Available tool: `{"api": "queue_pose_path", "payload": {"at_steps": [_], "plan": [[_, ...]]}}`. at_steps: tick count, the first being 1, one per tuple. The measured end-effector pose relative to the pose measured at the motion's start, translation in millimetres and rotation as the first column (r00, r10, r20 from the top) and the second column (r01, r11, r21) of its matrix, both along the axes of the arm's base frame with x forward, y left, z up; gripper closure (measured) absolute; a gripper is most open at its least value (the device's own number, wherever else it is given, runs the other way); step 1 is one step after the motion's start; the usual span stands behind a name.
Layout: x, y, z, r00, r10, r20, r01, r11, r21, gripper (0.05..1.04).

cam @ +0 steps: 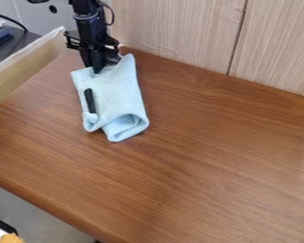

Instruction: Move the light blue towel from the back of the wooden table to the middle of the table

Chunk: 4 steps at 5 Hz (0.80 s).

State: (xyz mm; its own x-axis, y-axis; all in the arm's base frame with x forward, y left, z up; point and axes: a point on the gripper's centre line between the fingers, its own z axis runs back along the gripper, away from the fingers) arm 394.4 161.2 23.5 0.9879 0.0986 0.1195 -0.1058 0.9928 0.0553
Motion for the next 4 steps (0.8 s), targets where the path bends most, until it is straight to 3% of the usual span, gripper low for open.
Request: {"api": "queue_pose_path", "payload": {"at_steps": [1, 2, 4], "plan": [[-5, 6, 2.5, 1.0, 0.02, 0.004, -0.02, 1.0, -0.023, 1.017], [-8, 8, 22.9, 0.999, 0.03, 0.042, -0.03, 1.0, -0.01, 1.02], [-35, -15, 61.3, 0.992, -0.031, 0.119, 0.035, 0.999, -0.039, 1.02]]}}
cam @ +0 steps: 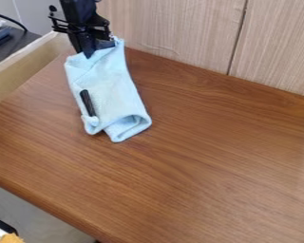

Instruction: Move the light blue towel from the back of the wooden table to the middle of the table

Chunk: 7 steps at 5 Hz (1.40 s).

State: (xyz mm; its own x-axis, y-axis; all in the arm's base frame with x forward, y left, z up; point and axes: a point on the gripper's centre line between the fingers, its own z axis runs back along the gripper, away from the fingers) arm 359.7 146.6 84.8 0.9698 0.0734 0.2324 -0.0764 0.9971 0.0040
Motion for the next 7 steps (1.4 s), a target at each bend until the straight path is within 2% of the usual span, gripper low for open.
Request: {"api": "queue_pose_path", "payload": {"at_steps": [2, 3, 4, 5, 6, 7], "plan": [[-44, -39, 24.1, 0.983, -0.175, 0.048, 0.176, 0.984, -0.018, 1.02], [-68, -64, 22.4, 0.958, -0.284, 0.042, 0.285, 0.958, -0.019, 1.02], [-88, -83, 9.9, 0.934, -0.357, 0.014, 0.357, 0.934, -0.013, 1.02], [-101, -102, 3.2, 0.903, -0.429, 0.014, 0.429, 0.903, 0.0, 1.021], [-112, -117, -11.8, 0.875, -0.485, 0.005, 0.485, 0.874, -0.016, 1.021], [-117, -128, -25.0, 0.851, -0.526, 0.009, 0.526, 0.851, 0.012, 1.021]]}}
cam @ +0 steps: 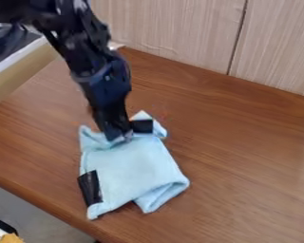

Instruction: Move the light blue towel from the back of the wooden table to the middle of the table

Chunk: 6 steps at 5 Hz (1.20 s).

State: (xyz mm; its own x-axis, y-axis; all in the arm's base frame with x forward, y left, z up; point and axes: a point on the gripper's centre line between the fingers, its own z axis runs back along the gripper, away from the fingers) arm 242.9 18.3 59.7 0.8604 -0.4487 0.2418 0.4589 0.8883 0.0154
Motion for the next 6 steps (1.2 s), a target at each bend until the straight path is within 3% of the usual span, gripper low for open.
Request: {"api": "queue_pose_path", "payload": {"at_steps": [2, 3, 5, 6], "plan": [[0, 3, -34.3, 1.0, 0.013, 0.001, -0.013, 0.998, 0.054, 1.021], [7, 4, -36.6, 0.999, 0.04, 0.01, -0.041, 0.997, 0.072, 1.006], [11, 6, -35.8, 0.996, 0.084, 0.013, -0.085, 0.993, 0.078, 0.658], [7, 9, -33.8, 0.995, 0.1, -0.006, -0.099, 0.993, 0.068, 0.391]]}}
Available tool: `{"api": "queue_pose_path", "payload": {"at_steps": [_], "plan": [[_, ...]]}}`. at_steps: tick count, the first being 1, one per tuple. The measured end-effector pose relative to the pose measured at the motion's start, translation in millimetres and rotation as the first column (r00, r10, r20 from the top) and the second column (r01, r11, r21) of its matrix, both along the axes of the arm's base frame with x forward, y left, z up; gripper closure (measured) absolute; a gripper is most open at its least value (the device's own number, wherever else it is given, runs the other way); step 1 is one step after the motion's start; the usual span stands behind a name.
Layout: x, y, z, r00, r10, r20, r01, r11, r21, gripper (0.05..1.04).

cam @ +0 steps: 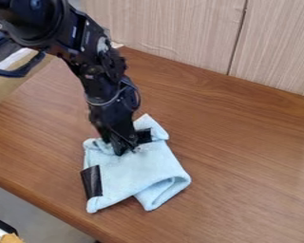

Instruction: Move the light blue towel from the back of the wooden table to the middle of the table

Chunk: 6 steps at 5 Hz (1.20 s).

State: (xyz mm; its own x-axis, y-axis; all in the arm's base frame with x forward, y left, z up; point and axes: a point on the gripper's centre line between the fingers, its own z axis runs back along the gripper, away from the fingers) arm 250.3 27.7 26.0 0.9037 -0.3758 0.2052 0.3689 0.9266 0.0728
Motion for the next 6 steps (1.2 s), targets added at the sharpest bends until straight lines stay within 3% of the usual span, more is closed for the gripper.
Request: {"api": "queue_pose_path", "payload": {"at_steps": [1, 2, 4, 6], "plan": [[-2, 2, 3.3, 1.0, 0.005, -0.007, -0.005, 1.0, -0.01, 0.13], [-5, 2, 12.0, 1.0, -0.009, -0.011, 0.009, 1.0, -0.006, 0.078], [2, 16, 63.2, 0.996, 0.044, 0.079, -0.039, 0.997, -0.063, 0.083], [2, 41, 97.5, 0.987, 0.11, 0.119, -0.094, 0.987, -0.132, 0.083]]}}
